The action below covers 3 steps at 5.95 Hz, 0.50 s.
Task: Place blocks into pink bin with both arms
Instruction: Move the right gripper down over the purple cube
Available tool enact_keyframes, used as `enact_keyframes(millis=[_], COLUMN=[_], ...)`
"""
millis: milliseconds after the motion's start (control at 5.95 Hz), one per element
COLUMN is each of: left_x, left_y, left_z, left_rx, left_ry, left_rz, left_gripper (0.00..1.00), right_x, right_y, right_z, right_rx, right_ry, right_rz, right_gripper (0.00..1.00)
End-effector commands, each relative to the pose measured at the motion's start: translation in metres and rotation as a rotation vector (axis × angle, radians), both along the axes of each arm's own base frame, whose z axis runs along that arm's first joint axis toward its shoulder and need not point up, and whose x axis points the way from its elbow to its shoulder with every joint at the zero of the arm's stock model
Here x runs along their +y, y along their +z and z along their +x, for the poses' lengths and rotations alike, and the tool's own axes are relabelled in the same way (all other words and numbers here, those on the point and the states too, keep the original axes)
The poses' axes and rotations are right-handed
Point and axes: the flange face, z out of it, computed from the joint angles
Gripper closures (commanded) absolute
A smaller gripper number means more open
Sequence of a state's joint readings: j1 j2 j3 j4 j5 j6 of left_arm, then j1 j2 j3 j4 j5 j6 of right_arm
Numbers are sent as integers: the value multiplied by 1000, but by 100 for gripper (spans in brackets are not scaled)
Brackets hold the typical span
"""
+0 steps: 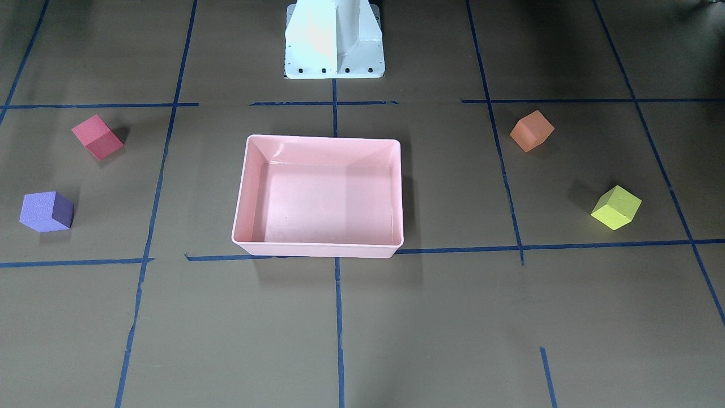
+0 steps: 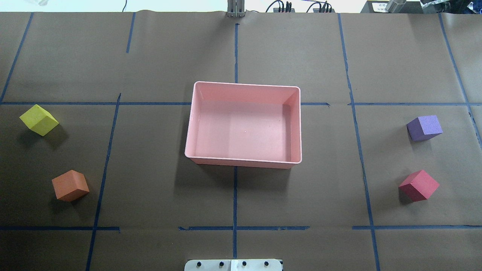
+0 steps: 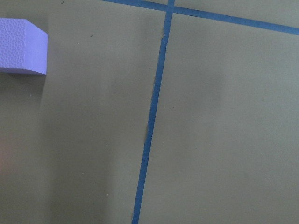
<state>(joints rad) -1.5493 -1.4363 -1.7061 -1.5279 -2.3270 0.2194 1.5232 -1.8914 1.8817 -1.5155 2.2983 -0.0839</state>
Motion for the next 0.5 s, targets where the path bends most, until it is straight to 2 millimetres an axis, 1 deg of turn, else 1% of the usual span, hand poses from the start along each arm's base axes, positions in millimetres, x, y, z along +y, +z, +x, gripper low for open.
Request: enact_keyframes(millis=[0, 168, 336], left_x=[4, 5, 5], left_y=[-11, -10, -10], left_z=[-1, 0, 0], left_rx=[-30, -27, -26], left_ry=[4, 6, 6], left_rz=[18, 17, 17], left_gripper=[0, 0, 0], right_x=[-2, -20, -55], right_y=[-4, -16, -37], right_z=[0, -3, -16], right_rx=[-3, -17, -76], right_ry=[3, -1, 17], right_rz=[5, 36, 46], right_gripper=[0, 0, 0])
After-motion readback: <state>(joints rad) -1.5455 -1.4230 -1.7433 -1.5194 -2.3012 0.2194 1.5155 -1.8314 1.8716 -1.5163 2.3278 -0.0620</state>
